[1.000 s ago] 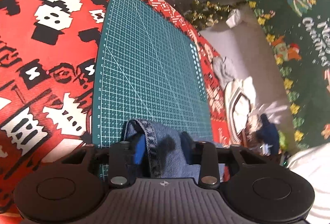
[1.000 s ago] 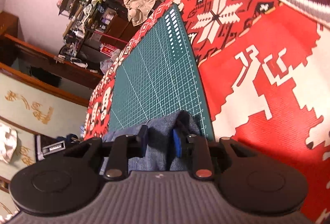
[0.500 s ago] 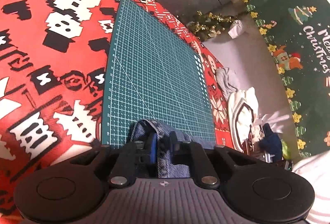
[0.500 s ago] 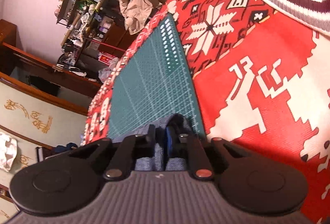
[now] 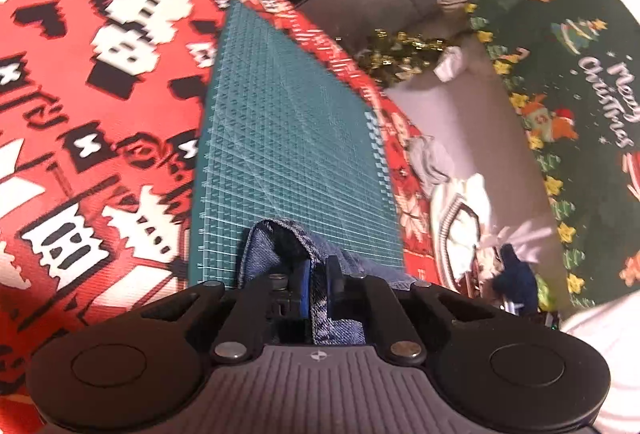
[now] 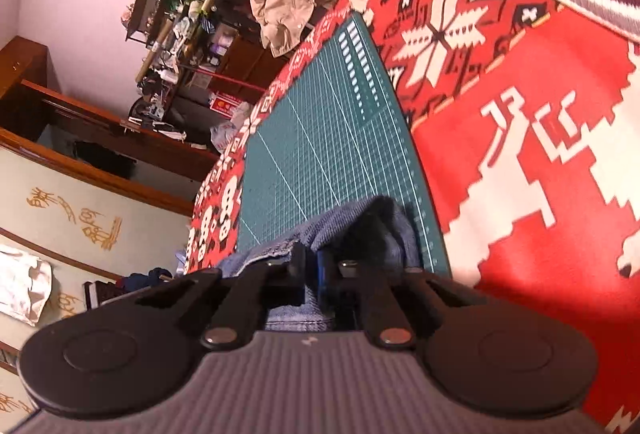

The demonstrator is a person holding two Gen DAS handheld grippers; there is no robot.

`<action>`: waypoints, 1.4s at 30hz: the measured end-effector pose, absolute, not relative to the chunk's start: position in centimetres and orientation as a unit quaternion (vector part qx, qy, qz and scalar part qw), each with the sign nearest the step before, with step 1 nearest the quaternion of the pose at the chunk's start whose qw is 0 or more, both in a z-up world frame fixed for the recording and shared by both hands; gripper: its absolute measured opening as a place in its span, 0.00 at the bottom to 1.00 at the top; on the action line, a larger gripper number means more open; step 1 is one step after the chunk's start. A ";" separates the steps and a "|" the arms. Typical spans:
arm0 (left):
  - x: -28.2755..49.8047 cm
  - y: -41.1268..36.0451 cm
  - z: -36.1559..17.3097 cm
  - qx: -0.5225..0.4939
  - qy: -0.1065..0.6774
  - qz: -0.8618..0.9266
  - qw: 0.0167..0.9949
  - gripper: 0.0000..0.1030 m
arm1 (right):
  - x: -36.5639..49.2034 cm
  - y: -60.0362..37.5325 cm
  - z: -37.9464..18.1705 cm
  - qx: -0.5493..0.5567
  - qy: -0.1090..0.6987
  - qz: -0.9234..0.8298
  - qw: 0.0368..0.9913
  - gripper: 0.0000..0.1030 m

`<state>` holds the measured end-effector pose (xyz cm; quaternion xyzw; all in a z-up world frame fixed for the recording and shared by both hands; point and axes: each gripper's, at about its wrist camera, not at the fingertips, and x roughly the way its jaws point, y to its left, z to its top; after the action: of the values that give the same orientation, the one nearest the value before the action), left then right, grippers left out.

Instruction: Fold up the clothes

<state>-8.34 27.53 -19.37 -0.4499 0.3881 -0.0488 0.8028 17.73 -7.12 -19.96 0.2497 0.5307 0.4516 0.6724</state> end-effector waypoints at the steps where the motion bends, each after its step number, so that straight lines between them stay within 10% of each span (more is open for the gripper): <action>1: -8.3 27.5 -19.6 -0.452 0.391 -0.048 0.800 0.08 | 17.9 -6.9 -20.2 0.244 0.534 0.448 0.674 0.06; 7: -8.8 27.1 -19.5 -0.454 0.406 -0.067 0.790 0.17 | 17.8 -7.0 -21.1 0.246 0.554 0.450 0.655 0.25; 15: -8.5 25.1 -16.9 -0.369 0.378 -0.059 0.847 0.09 | 16.5 -6.1 -19.6 0.216 0.525 0.467 0.678 0.08; 42: -7.0 22.5 -13.5 -0.243 0.374 -0.040 0.894 0.13 | 13.8 -7.5 -12.7 0.067 0.439 0.476 0.759 0.14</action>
<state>-6.98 22.50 -13.52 -0.2432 0.3740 -0.0402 0.8941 13.78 -7.54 -12.67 0.0668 0.4388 0.4761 0.7592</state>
